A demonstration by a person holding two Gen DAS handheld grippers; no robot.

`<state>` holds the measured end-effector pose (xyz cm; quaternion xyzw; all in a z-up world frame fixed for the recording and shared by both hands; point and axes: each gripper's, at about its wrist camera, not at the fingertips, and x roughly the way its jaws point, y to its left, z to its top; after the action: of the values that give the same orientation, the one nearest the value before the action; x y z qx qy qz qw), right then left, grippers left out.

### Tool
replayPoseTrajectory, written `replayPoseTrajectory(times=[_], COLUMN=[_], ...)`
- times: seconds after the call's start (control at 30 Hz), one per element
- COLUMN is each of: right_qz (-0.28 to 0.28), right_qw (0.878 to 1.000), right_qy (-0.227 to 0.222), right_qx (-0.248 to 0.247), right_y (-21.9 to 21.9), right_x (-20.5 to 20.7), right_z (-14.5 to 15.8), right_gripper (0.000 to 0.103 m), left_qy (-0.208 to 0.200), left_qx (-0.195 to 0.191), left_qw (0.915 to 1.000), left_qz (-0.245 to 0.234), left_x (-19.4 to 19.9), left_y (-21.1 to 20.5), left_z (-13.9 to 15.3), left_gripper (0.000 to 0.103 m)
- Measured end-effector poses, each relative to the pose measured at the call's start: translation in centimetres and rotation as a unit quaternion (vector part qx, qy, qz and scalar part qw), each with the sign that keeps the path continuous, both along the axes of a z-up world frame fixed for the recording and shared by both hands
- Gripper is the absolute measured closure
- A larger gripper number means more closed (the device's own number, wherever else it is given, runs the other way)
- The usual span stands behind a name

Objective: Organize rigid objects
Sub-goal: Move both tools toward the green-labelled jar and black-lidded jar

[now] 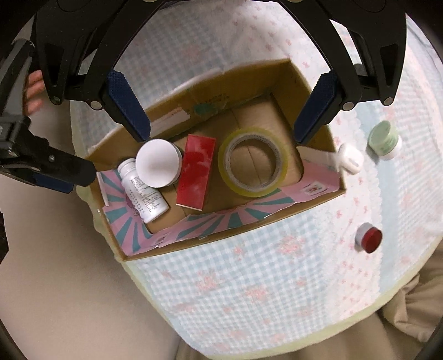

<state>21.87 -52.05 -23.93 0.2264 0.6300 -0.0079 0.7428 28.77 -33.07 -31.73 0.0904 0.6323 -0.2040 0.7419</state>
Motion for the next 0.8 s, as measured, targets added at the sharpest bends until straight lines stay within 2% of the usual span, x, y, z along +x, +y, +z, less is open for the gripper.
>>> replayPoseTrajectory(times=[0.13,0.43,0.67,0.8], right_qz=[0.007,0.046,0.082,0.108], right_qw=[1.000,0.996,0.990,0.984], right_qy=[-0.009,-0.067,-0.093,-0.111], right_qx=[-0.018,-0.049,-0.060,-0.087], right_y=[0.9,5.0,9.7,13.4], right_x=[-0.6,-2.9,-4.5,-5.6], right_z=[1.5,7.0,10.8,12.7], right_gripper=[0.000,0.000,0.000,0.000], left_qy=[-0.015,-0.058,-0.092,-0.106], left_qx=[-0.008,-0.016,-0.017,-0.021], left_qw=[0.9998,0.9973,0.9912,0.9875], left_qz=[0.008,0.042,0.094,0.115], left_x=[-1.5,-5.6,-8.1,-9.5], left_y=[1.4,6.7,14.3,19.1], left_z=[1.8,6.6,10.4,12.0], left_gripper=[0.000,0.000,0.000,0.000])
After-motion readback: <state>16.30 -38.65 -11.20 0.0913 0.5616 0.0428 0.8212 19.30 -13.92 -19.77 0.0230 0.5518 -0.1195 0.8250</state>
